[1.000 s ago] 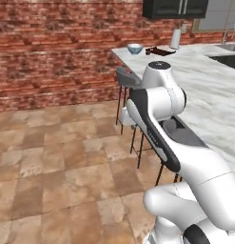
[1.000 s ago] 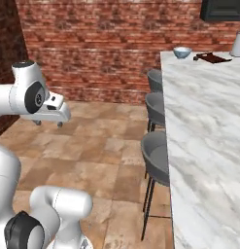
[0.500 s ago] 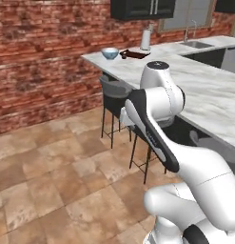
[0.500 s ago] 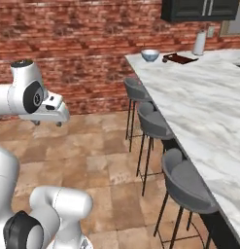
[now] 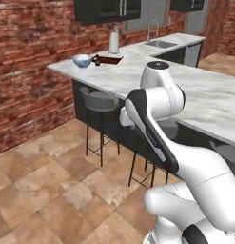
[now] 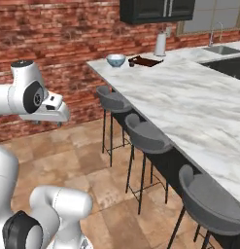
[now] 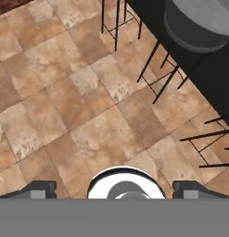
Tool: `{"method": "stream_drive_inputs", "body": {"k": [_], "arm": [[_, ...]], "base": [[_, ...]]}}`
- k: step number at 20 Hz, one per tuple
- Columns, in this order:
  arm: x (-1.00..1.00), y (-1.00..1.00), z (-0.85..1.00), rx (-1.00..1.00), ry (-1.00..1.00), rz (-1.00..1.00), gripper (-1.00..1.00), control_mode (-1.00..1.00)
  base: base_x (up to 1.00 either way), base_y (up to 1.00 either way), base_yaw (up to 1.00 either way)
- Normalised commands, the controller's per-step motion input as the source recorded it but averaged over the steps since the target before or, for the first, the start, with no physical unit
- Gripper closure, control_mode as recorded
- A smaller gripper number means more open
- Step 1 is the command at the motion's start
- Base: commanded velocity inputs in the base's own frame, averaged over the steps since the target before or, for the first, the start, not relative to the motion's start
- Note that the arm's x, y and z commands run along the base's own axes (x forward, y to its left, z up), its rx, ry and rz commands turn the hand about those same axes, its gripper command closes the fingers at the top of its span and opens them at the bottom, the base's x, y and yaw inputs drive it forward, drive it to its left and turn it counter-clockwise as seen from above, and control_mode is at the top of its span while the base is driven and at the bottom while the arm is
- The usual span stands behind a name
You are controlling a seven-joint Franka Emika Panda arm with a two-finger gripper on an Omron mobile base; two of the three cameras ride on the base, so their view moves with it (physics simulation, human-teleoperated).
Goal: Place the bowl with donut and the cupcake onto the tray.
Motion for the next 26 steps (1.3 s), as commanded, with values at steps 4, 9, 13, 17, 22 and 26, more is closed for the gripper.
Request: {"method": "stream_drive_inputs", "body": {"k": [4, 9, 13, 17, 22, 26], "arm": [[0.0, 0.0, 0.0, 0.0, 0.0, 0.0, -1.0, 1.0], [0.0, 0.0, 0.0, 0.0, 0.0, 0.0, -1.0, 1.0], [0.0, 0.0, 0.0, 0.0, 0.0, 0.0, -1.0, 1.0], [0.0, 0.0, 0.0, 0.0, 0.0, 0.0, -1.0, 1.0], [0.0, 0.0, 0.0, 0.0, 0.0, 0.0, -1.0, 1.0], [0.0, 0.0, 0.0, 0.0, 0.0, 0.0, -1.0, 1.0]], "base": [[1.0, 1.0, -0.43], [0.96, 1.0, -0.41], [0.66, 1.0, -0.31], [0.73, 1.0, -0.36], [0.71, 1.0, -0.4], [0.83, 1.0, -0.48]]}}
